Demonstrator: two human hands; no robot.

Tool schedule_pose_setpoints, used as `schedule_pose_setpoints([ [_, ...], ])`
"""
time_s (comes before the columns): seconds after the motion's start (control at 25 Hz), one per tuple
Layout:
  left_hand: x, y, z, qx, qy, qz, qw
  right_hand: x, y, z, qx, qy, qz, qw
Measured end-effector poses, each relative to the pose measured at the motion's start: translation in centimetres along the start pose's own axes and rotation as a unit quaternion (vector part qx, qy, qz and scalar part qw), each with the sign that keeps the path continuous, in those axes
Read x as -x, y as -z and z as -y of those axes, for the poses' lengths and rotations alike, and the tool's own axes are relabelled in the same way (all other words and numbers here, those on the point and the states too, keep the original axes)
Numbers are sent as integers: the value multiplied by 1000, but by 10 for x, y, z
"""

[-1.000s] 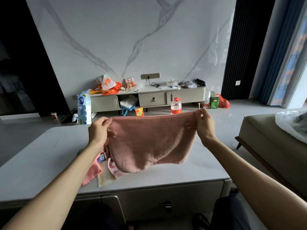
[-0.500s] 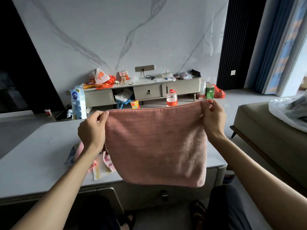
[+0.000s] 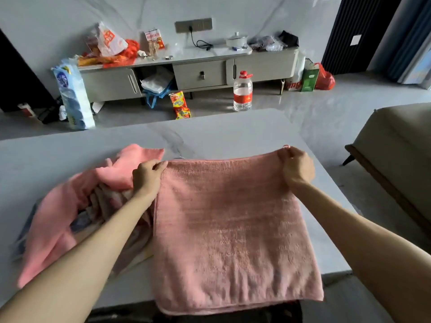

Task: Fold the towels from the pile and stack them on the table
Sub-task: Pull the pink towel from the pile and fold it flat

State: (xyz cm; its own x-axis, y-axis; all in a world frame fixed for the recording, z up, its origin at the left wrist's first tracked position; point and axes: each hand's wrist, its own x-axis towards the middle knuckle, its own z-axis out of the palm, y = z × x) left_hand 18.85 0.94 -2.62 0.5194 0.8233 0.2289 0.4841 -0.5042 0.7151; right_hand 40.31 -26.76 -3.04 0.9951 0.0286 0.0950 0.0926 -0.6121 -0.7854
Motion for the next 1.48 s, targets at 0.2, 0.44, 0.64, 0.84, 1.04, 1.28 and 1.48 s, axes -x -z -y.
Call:
schedule_pose_setpoints([
  [0.2, -54, -43, 12, -25, 41, 23, 999, -46, -60, -7, 21, -17, 44, 999],
  [0.44, 41, -16, 47, -9, -51, -6, 999, 44, -40, -39, 48, 187, 119, 974],
  [0.64, 155, 13, 56, -3, 63, 89, 994, 126, 3, -78, 203, 268, 174, 926],
  [0.84, 159, 15, 49, 24, 109, 89, 990, 138, 20, -98, 173, 174, 143, 959],
  [1.04, 156, 24, 54, 310, 275, 163, 895, 132, 31, -107, 138, 150, 141, 969],
  [1.28, 164, 20, 65, -26, 108, 172, 979, 125, 46, -107, 120, 38, 120, 985],
  [1.48, 171, 25, 42, -116, 78, 128, 982, 123, 55, -102, 203, -31, 144, 968],
])
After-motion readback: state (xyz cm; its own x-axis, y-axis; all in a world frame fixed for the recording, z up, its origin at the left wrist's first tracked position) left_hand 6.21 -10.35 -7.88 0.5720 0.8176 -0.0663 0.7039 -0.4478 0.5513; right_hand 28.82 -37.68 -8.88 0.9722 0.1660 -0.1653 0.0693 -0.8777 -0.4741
